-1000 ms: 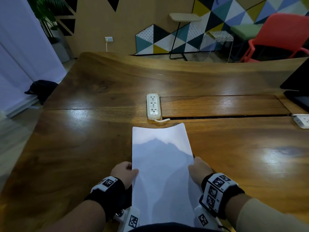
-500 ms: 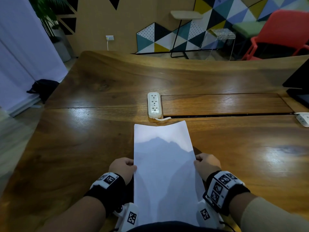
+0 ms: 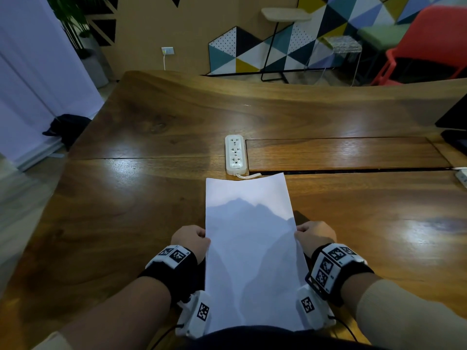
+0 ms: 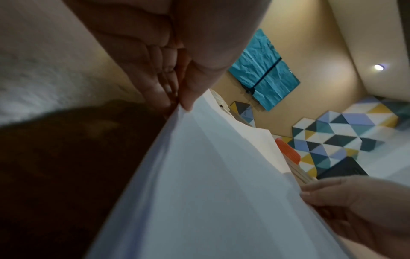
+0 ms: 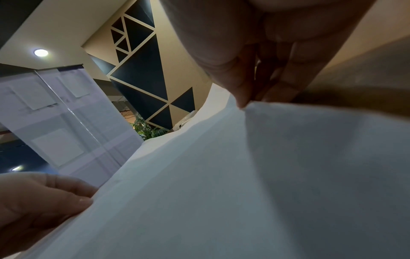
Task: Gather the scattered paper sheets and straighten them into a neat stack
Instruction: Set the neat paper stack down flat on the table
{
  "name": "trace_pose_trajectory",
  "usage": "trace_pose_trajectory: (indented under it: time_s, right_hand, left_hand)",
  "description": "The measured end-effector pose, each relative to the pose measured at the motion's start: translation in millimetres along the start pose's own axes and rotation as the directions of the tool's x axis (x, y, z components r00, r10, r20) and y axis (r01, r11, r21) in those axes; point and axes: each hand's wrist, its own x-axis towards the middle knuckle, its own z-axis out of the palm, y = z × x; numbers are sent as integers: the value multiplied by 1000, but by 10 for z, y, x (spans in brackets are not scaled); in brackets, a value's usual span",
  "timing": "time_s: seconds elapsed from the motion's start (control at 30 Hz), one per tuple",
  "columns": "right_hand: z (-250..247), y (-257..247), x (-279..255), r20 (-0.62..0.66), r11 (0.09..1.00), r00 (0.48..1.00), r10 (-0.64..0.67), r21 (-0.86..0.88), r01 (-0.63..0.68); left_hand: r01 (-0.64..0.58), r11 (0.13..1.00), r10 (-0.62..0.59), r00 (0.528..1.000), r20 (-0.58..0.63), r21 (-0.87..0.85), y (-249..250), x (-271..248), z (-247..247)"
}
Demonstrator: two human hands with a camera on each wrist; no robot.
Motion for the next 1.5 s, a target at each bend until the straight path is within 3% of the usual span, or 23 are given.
trace_pose_trajectory:
  time_s: [0.2,0.33,0.6,0.8,1.17,1.5]
  right_hand:
    - [-28,24,-38,7,1000,1000,-20,9,20]
    - [-27,206,-109,39,999,998,-42,-20,42]
    - [82,771,-607,215,976,971,-103,-167,140]
    - [202,831,-797,232,977,962,-146,-121,178]
    - [219,932,-890,244,977,966,-87,-168,130]
    - [240,910,-1035,236,973,961,-144,-143,180]
  left_hand:
    - [-58,986,51,997,51,155,24,-37,12]
    - [-102,980,78,987,138,174,-105,-186,40]
    - [-30,994,-1,961,278,105,-454,-728,220]
    - [-35,992,1,959,282,118,-445,-895,273]
    - [-26,980,-34,954,299,197,-471,-1102,359]
    - [-63,958,-15,962,271,279,-445,-1163,429]
